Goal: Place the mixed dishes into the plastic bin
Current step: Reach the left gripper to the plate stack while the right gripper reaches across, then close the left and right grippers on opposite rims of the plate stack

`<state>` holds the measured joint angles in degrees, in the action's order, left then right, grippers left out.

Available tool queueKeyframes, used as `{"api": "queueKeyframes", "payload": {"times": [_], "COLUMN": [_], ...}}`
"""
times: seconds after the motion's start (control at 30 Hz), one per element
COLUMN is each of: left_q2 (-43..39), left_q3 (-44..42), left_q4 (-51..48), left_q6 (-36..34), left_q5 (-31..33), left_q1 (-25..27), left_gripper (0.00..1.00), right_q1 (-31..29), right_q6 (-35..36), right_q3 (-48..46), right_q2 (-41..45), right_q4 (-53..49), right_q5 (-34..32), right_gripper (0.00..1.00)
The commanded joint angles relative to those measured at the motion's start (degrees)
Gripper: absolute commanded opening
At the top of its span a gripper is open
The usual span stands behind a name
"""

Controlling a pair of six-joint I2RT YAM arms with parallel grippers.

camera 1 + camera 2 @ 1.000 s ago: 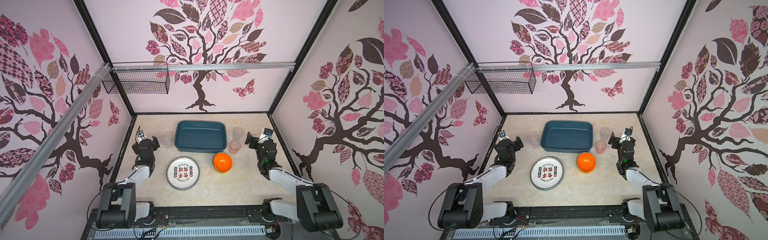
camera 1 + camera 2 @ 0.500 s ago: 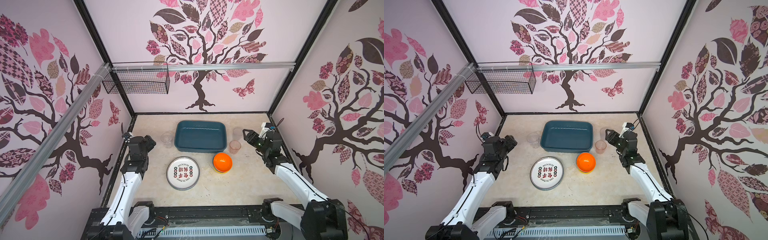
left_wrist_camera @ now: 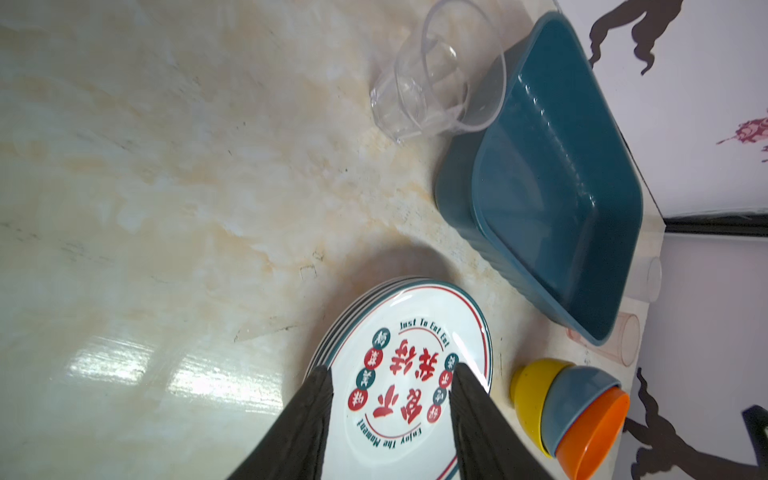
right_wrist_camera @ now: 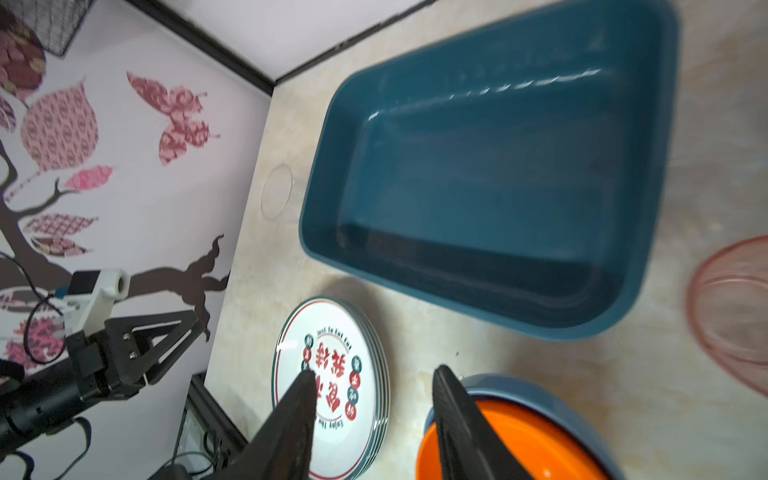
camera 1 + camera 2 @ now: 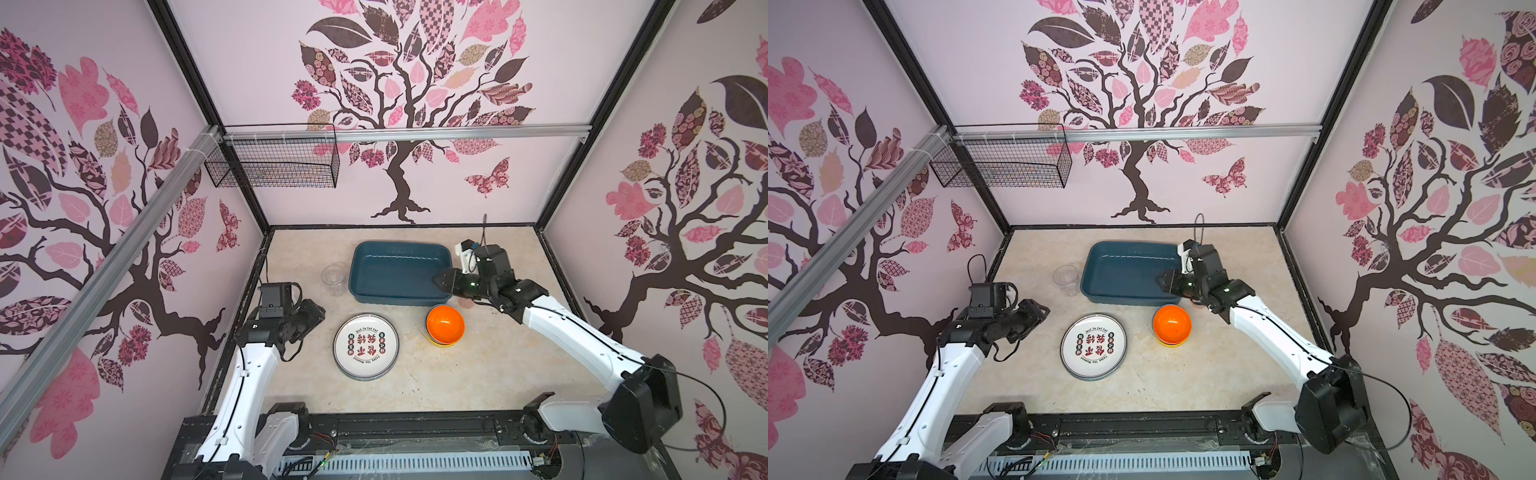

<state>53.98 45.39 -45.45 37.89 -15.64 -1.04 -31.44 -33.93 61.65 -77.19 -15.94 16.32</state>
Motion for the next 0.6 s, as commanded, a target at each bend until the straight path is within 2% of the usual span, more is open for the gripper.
{"api": "queueKeyframes", "payload": {"times": [0.0,0.1,0.2,0.33,0.57], "left_q2": [-0.9,-1.3,-1.4,-1.1,1.2], "left_q3": [-3.5,-5.5,-7.5,-9.9,-12.7], "left_q4": [-2.4,-2.5,-2.9,-0.5,2.0], "left_q6": [1.7,3.4,5.5,8.6,9.6], "left_q5": [-4.6,-4.8,-2.4,-1.8,-2.2], "left_q1": [0.2,1.2,3.4,6.5,7.6], "left_gripper": [0.50,0.50,0.57,0.60,0.66], "right_q1": [-4.9,-8.8,-11.6,-13.5,-15.8], "right_q6": [1.7,2.5,3.4,3.6,3.9], "right_q3": [3.8,6.5,9.2,11.9,14.2], "right_q2": [-4.4,-8.2,-11.9,-16.4,-22.0], "right_q4": [-6.1,-8.0,-9.9,-11.6,-12.8], "right_q5": [-2.2,-3.4,-4.6,-4.2,-4.7], "right_gripper": [0.49,0.49,0.50,0.51,0.53]}}
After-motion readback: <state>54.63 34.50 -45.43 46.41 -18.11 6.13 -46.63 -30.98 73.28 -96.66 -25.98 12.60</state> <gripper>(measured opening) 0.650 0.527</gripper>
